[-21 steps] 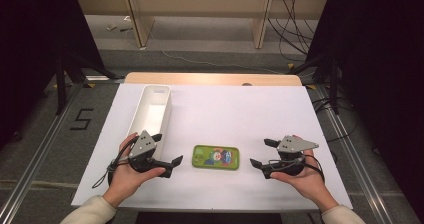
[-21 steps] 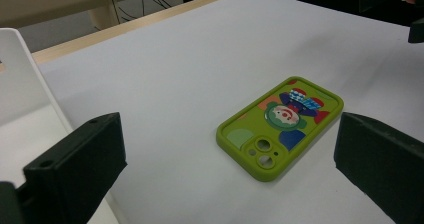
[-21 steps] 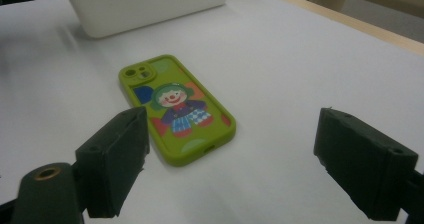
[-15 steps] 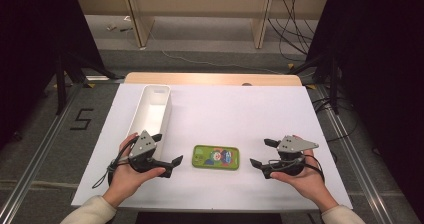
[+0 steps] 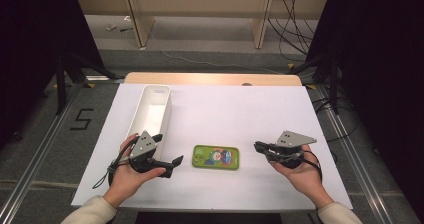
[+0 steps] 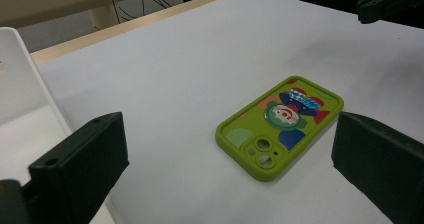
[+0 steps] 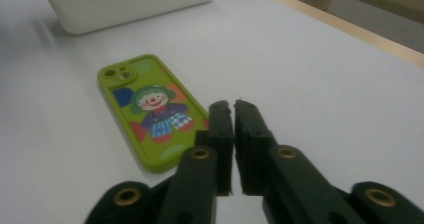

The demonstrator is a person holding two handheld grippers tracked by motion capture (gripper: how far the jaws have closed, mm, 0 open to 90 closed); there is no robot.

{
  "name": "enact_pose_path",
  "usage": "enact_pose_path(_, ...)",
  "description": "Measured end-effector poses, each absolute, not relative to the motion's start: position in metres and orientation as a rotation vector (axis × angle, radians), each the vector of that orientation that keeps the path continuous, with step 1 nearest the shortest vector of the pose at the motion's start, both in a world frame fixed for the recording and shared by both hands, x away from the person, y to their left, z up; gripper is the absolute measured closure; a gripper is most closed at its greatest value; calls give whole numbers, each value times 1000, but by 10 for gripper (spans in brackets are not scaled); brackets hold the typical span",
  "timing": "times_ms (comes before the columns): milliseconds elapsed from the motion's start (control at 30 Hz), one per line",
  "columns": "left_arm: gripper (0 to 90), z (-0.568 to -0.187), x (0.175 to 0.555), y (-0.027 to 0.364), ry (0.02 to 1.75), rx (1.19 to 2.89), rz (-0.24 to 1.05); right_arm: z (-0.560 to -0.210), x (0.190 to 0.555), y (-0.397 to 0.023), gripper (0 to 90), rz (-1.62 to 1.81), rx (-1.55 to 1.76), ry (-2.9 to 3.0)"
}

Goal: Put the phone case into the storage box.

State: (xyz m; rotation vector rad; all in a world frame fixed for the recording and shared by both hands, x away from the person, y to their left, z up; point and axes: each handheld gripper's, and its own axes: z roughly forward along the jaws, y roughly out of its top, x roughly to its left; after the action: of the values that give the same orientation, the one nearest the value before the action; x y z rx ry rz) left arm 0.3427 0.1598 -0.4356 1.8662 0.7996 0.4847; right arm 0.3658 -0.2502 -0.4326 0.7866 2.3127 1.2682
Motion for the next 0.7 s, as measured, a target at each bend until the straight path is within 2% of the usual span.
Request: enact_pose_path(700, 19, -437, 343, 157, 793, 1874, 475, -451, 417, -193, 900, 1081, 838, 2449)
